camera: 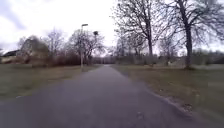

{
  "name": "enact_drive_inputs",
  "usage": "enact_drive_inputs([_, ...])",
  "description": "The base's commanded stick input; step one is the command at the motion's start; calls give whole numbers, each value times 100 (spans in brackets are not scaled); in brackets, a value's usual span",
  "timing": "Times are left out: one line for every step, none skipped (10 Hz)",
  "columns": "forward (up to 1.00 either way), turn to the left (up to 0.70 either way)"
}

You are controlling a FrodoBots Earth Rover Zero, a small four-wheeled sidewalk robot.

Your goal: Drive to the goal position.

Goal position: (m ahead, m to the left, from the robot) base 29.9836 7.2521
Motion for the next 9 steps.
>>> enact_drive_inputs([100, 0])
enact_drive_inputs([100, 0])
enact_drive_inputs([100, 0])
enact_drive_inputs([100, 0])
enact_drive_inputs([100, 0])
enact_drive_inputs([100, 0])
enact_drive_inputs([100, 0])
enact_drive_inputs([100, 0])
enact_drive_inputs([100, 0])
